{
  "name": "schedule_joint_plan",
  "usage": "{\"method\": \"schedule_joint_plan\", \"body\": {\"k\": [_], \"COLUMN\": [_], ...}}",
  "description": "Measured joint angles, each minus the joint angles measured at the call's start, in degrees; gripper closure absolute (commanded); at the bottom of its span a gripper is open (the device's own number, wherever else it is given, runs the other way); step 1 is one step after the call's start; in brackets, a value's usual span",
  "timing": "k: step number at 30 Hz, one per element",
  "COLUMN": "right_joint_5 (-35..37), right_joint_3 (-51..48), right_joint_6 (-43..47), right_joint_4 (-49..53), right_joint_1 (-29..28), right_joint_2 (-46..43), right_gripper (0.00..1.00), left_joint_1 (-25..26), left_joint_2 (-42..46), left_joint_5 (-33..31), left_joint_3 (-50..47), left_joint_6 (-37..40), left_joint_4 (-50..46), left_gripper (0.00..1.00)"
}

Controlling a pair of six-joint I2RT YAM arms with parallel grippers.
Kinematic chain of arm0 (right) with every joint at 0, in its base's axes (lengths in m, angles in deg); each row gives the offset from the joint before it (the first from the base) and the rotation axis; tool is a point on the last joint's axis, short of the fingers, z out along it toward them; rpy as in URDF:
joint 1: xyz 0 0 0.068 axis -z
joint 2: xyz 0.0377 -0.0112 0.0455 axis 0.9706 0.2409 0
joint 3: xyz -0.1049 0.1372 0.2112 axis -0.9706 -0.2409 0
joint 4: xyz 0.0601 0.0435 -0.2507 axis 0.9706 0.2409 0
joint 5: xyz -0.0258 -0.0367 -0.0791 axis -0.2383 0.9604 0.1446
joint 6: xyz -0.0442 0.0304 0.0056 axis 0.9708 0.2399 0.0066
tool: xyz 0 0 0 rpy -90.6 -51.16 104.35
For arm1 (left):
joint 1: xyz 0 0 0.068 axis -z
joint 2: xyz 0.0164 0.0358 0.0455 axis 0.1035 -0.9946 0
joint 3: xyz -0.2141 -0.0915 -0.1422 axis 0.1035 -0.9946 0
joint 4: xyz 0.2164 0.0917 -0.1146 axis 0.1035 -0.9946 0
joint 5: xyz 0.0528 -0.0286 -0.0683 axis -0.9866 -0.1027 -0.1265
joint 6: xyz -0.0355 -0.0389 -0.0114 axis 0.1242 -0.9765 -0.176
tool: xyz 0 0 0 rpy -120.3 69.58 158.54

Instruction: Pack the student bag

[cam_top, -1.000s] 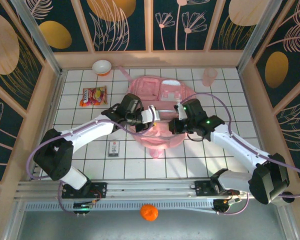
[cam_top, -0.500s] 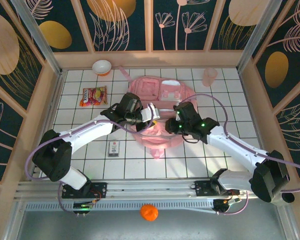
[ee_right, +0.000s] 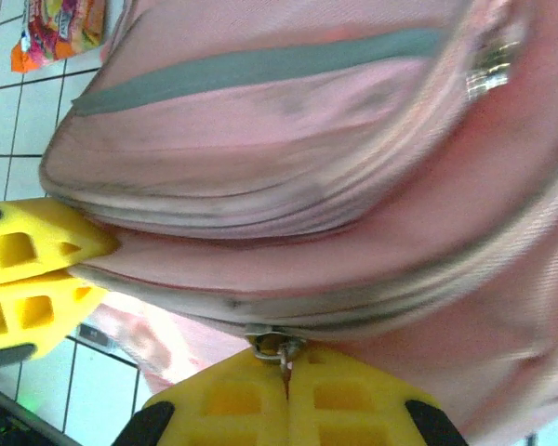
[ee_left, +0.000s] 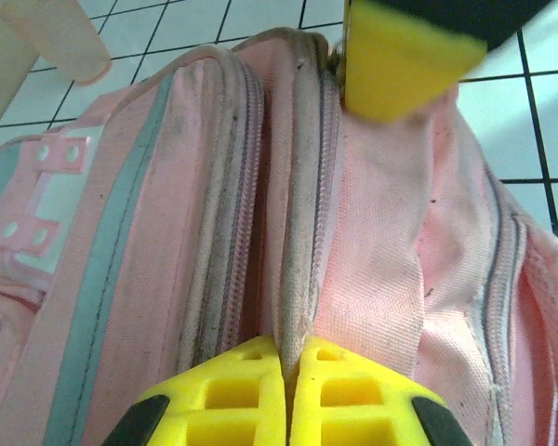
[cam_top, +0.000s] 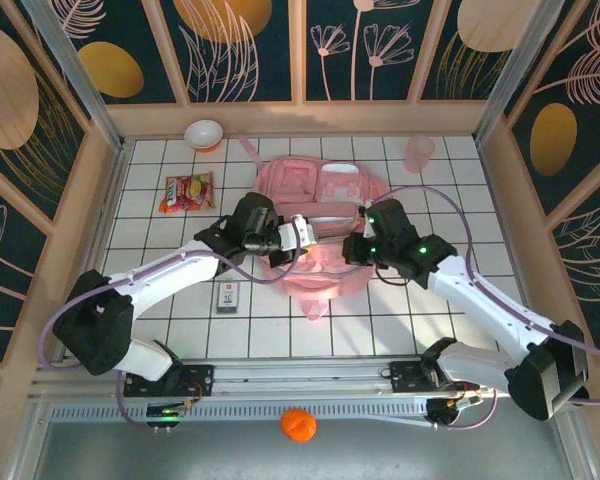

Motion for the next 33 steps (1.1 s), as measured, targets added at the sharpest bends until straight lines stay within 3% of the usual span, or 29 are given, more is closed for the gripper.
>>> {"method": "schedule_joint_plan", "body": {"k": [6, 10, 14, 20, 27, 29, 33], "right_joint_5": [-8.0, -10.99, -12.04, -13.7, -15.08, -15.45, -15.45], "right_joint_3": [-0.66, -0.68, -0.68, -0.57, 0.15, 0.15, 0.15], "right_joint_6": [4.37, 4.92, 4.94, 5.01, 5.97, 6.05, 6.32], "right_joint_4": [-0.11, -0.72, -0.79, -0.79, -0.79, -0.76, -0.66], "right_joint_1": [2.58, 2.47, 1.66, 0.2, 0.2, 0.2, 0.48], "right_joint_2": [1.64, 3.26, 3.96, 5.49, 5.6, 5.7, 5.86], "right_gripper": [1.0, 1.0, 1.0, 1.0, 1.0, 1.0, 1.0], "left_joint_1": [-0.68, -1.31, -0.74, 3.48, 4.09, 4.28, 4.33], "left_joint_2": [0.46, 0.44, -0.28, -2.08, -7.17, -7.56, -8.66], "left_joint_5": [0.13, 0.44, 1.66, 3.39, 3.67, 3.58, 2.97], "left_joint_3": [-0.48, 0.2, 4.94, 8.48, 9.84, 9.84, 10.45], "left_joint_6": [1.95, 3.06, 2.69, 0.79, 0.79, 1.09, 1.9], "left_joint_4": [-1.81, -5.86, -10.12, -9.49, -10.43, -10.54, -10.58], "left_gripper": [1.0, 0.61, 0.52, 0.56, 0.53, 0.62, 0.91]}}
